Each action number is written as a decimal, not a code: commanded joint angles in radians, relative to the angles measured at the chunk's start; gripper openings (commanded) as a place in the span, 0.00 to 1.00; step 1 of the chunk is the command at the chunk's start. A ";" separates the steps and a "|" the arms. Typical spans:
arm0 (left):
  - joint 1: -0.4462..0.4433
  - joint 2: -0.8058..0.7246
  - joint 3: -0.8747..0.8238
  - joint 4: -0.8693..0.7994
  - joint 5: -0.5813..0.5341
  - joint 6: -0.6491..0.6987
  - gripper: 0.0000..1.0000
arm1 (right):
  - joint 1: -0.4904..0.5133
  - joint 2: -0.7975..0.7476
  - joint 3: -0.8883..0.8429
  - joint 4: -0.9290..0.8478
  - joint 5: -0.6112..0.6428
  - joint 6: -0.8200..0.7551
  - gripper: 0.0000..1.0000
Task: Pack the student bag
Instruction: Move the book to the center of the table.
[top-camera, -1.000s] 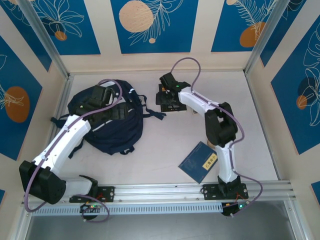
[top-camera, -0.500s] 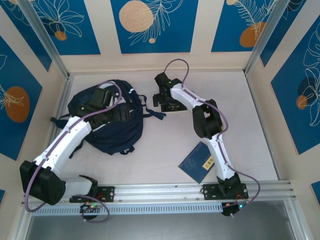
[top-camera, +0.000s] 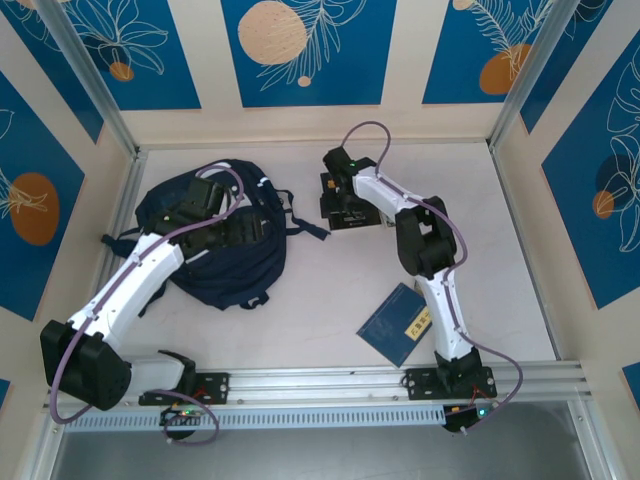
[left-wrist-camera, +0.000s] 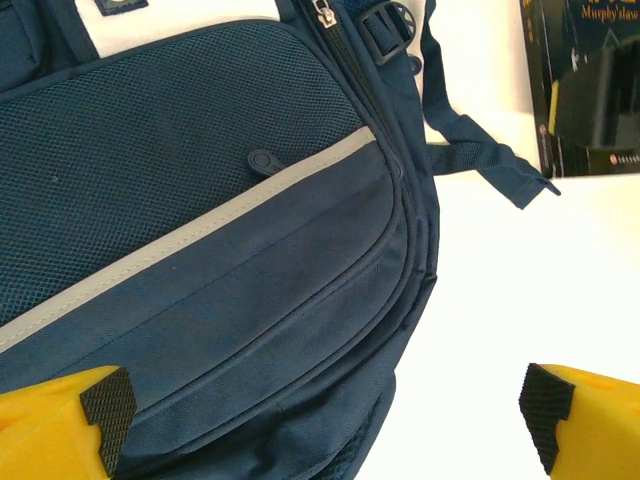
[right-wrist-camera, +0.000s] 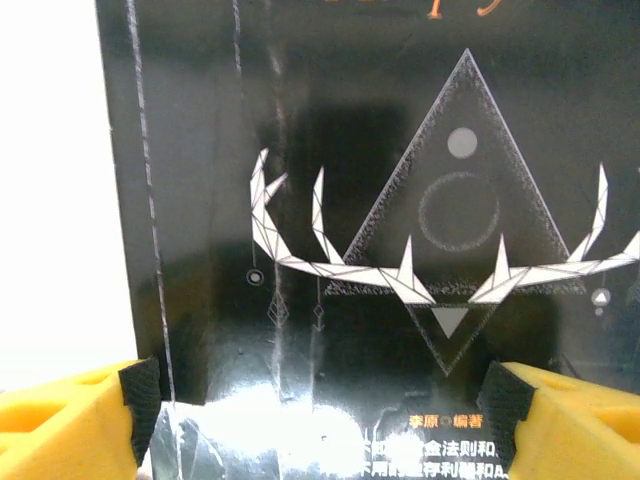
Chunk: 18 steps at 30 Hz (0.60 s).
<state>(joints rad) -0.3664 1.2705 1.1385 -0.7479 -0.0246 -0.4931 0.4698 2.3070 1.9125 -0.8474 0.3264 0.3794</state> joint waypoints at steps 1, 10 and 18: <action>0.009 -0.028 -0.020 0.017 0.034 -0.020 1.00 | 0.003 -0.051 -0.182 -0.087 -0.125 0.018 0.86; -0.007 -0.018 -0.042 0.068 0.091 -0.044 1.00 | 0.075 -0.255 -0.516 0.039 -0.228 0.162 0.85; -0.088 0.049 -0.027 0.117 0.128 -0.086 1.00 | 0.175 -0.402 -0.704 0.107 -0.315 0.262 0.80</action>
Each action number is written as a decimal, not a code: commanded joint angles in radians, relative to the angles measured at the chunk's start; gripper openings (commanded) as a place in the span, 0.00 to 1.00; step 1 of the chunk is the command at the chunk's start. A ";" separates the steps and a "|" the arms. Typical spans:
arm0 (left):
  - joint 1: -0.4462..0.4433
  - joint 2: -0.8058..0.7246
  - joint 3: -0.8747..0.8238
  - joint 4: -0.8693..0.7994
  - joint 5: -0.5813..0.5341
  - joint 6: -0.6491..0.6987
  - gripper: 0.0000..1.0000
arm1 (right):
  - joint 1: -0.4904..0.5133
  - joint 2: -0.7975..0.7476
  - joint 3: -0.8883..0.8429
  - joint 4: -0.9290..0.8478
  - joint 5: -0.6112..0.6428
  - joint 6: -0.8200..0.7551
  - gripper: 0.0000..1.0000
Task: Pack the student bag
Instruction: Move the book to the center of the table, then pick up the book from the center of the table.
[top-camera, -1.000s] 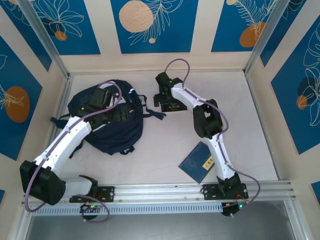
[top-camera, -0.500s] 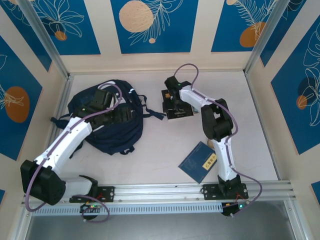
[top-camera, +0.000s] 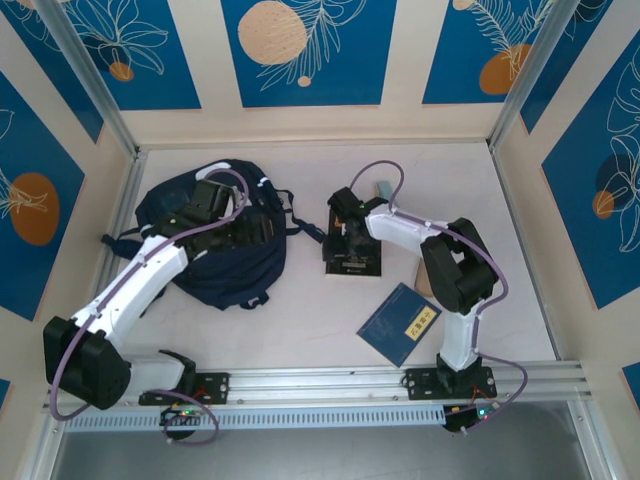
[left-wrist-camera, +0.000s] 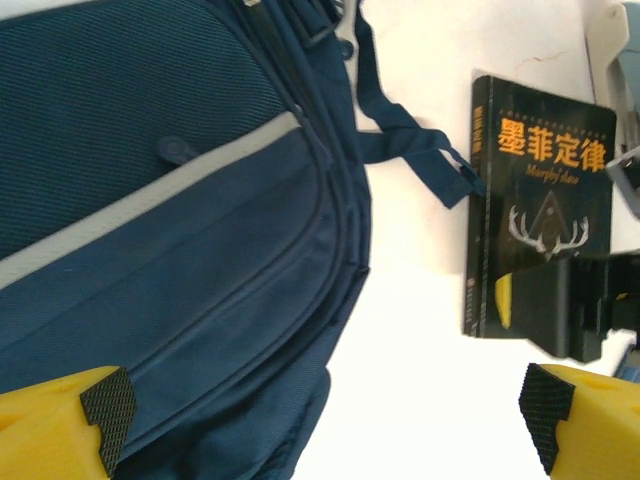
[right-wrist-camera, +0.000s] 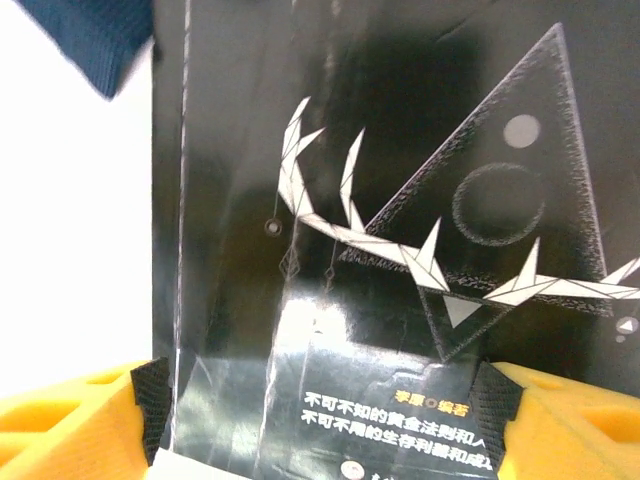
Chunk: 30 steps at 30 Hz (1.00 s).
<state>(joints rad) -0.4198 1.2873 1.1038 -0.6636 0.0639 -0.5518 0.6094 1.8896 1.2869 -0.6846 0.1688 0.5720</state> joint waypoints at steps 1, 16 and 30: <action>-0.052 0.048 0.014 0.039 0.044 -0.030 1.00 | 0.039 -0.007 -0.089 -0.055 -0.179 0.061 0.79; -0.309 0.442 0.248 0.056 0.002 -0.089 0.79 | -0.267 -0.296 -0.238 0.087 -0.161 0.061 0.65; -0.376 0.749 0.472 -0.057 -0.108 -0.119 0.61 | -0.339 -0.145 -0.244 0.134 -0.198 -0.009 0.34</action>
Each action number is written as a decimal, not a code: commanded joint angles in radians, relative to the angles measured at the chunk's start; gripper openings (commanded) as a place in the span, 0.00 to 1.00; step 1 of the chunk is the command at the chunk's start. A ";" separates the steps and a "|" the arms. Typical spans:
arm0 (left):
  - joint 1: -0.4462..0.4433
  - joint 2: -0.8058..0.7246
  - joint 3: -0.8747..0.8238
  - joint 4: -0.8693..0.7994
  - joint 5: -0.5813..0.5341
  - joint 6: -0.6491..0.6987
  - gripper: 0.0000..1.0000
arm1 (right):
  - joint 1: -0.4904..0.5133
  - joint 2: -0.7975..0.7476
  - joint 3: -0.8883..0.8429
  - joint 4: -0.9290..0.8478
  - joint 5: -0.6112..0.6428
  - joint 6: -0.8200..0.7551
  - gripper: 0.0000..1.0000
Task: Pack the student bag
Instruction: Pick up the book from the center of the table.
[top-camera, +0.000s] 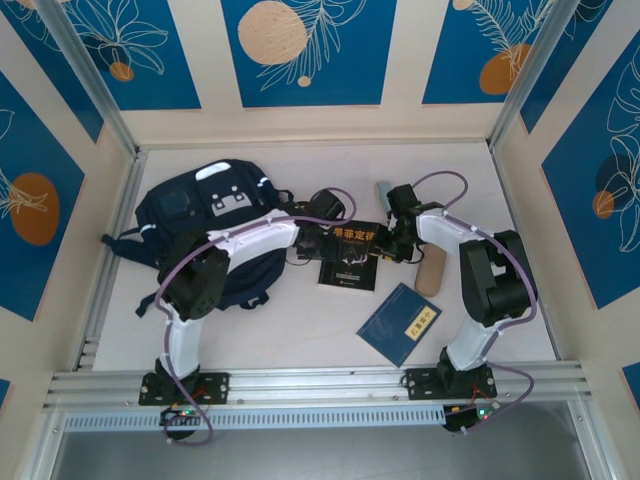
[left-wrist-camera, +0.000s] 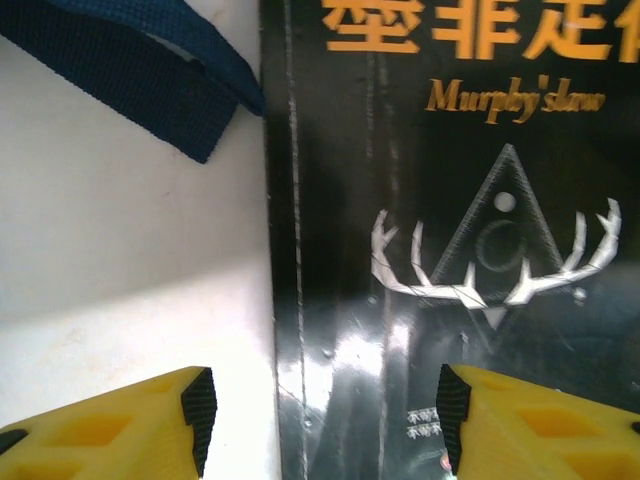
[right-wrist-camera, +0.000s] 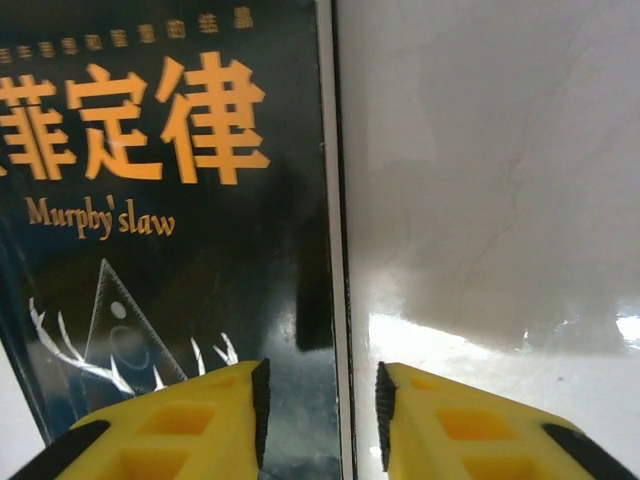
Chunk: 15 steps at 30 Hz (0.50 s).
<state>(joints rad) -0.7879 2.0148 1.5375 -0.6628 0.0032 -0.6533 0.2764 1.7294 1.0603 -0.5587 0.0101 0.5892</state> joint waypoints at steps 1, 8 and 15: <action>-0.008 0.030 0.043 -0.058 -0.044 -0.020 0.61 | -0.006 0.019 -0.022 0.012 -0.044 -0.030 0.34; -0.008 0.089 0.079 -0.046 0.033 -0.033 0.60 | -0.007 0.052 -0.018 0.012 -0.065 -0.043 0.26; -0.008 0.132 0.117 -0.060 0.080 -0.019 0.54 | -0.002 0.057 -0.013 0.004 -0.093 -0.052 0.25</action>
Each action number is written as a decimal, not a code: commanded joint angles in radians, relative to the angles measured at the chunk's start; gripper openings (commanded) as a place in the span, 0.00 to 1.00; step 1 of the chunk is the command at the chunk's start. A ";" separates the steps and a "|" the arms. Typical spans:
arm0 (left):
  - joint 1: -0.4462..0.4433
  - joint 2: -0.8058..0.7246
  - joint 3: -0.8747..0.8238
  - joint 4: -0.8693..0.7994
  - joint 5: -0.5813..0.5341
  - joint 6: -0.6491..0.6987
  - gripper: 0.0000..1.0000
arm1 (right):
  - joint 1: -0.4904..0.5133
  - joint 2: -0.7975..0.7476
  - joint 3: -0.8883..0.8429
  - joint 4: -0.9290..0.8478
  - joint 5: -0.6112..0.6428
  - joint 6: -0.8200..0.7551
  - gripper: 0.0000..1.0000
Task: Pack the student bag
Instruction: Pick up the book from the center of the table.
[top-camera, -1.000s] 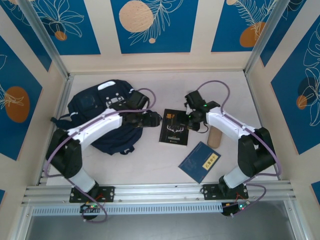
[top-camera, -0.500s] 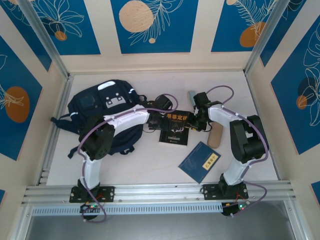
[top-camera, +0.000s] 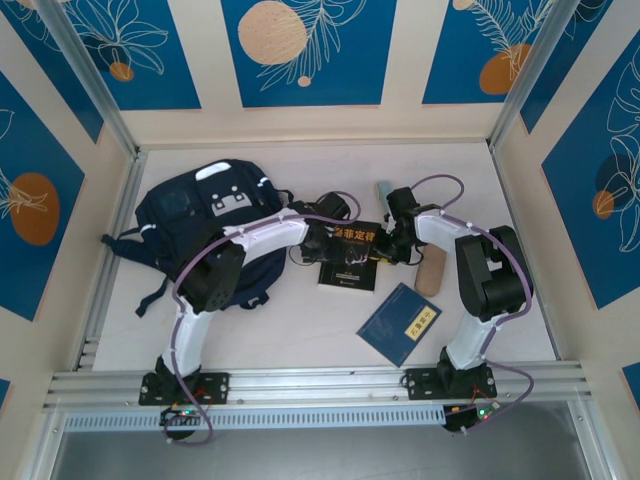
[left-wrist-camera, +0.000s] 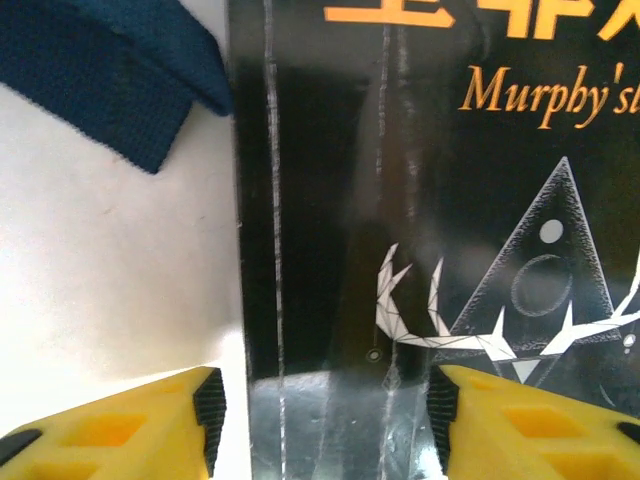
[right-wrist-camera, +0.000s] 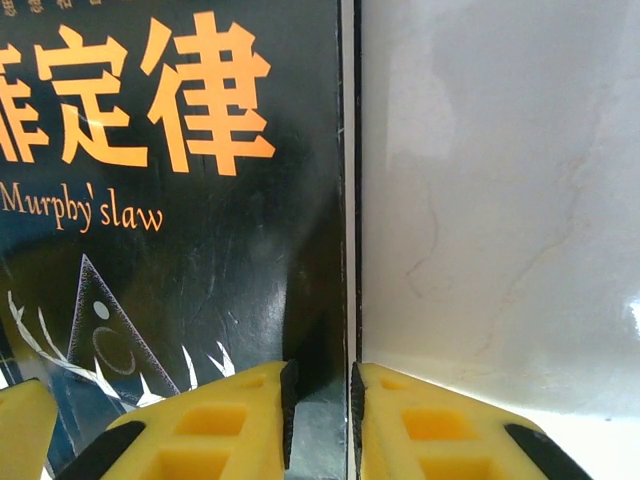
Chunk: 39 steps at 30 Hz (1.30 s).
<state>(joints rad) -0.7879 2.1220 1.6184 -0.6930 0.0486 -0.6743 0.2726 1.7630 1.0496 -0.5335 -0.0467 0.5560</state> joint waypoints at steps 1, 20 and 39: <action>-0.007 0.029 0.039 -0.031 0.038 0.002 0.52 | 0.003 0.022 -0.002 -0.022 -0.048 -0.020 0.26; -0.043 0.165 0.106 -0.165 -0.038 0.028 0.39 | 0.006 -0.109 0.030 -0.043 -0.225 0.001 0.27; 0.018 -0.049 0.091 -0.072 0.028 0.058 0.53 | 0.003 -0.175 -0.001 0.015 -0.239 -0.012 0.00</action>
<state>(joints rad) -0.7952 2.1872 1.7405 -0.8196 0.0090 -0.6365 0.2672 1.6478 1.0523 -0.5583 -0.2123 0.5709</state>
